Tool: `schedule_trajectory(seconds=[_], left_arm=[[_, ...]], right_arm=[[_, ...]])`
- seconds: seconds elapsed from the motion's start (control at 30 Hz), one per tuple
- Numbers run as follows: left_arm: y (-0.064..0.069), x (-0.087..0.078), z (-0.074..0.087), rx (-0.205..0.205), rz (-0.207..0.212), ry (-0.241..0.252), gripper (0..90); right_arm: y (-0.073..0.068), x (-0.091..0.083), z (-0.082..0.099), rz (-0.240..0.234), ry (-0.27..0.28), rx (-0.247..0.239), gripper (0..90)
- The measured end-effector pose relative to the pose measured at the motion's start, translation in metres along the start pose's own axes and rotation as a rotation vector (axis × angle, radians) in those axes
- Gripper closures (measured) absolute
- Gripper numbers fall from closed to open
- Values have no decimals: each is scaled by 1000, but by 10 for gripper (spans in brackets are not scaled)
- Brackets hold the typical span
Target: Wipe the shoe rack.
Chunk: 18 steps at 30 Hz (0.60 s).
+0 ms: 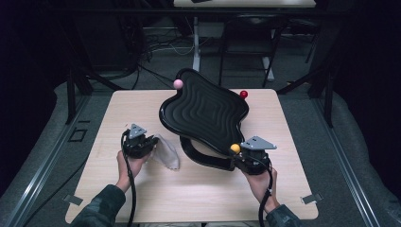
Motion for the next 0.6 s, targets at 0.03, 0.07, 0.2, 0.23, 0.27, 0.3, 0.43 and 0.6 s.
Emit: schedule_trajectory(seconds=[0.03, 0.07, 0.2, 0.23, 0.27, 0.3, 0.43, 0.6], left_arm=[[0, 0, 0, 0, 0, 0, 825], [-1, 0, 1, 0, -2, -2, 825], [-2, -2, 2, -5, -2, -2, 825], [-2, -2, 2, -5, -2, -3, 825], [-2, -2, 2, -5, -2, -3, 825], [-2, -2, 3, -3, -3, -8, 825], [-1, -4, 4, 1, -5, -5, 825], [-3, -8, 6, -6, -13, -2, 825]], right_arm=[[1, 1, 0, 9, 1, 7, 576], [3, 2, -1, 40, 5, 14, 552], [9, 8, -3, 97, 30, 34, 505], [11, 10, -3, 109, 39, 43, 518], [13, 11, -3, 92, 42, 50, 541], [15, 12, -3, 94, 47, 53, 592], [20, 15, -4, 74, 55, 51, 600], [26, 21, -7, 36, 58, 14, 603]])
Point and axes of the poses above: each handheld gripper's, and its own axes: x roughly forward along the jaws, z roughly out of its underside, y roughly to its right, the point moved 5 cm from there along x, roughly forward along the jaws, and after that the axes turned 4 degrees about -x, right-handed, at the moved point
